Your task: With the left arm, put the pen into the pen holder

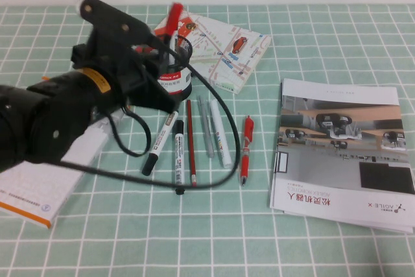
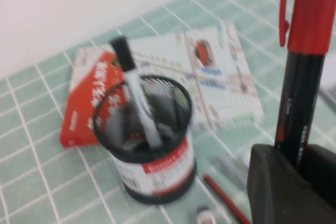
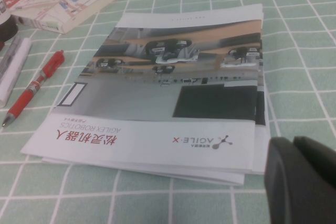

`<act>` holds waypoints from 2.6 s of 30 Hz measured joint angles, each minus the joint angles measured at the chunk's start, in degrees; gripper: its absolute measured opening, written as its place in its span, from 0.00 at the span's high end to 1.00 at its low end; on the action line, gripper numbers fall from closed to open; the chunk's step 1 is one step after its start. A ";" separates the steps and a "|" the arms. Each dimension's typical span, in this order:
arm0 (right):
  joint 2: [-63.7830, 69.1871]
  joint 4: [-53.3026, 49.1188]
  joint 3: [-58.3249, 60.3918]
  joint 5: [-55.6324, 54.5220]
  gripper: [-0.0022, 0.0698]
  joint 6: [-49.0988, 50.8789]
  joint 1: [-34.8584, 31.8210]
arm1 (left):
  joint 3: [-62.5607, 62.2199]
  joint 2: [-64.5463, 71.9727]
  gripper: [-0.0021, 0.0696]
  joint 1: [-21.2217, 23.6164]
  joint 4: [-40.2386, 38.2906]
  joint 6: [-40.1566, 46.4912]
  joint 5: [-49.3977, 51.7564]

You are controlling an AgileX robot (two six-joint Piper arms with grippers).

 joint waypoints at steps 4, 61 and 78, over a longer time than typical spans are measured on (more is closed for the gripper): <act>0.00 0.00 0.00 0.00 1.00 0.00 0.00 | 0.00 2.89 0.89 3.37 18.51 -22.54 -10.42; 0.00 0.00 0.00 0.00 1.00 0.00 0.00 | -21.85 32.63 0.64 11.22 27.69 -34.47 -16.51; 0.00 0.00 0.00 0.00 1.00 0.00 0.00 | 3.03 -11.47 0.97 11.22 27.58 -36.13 -2.93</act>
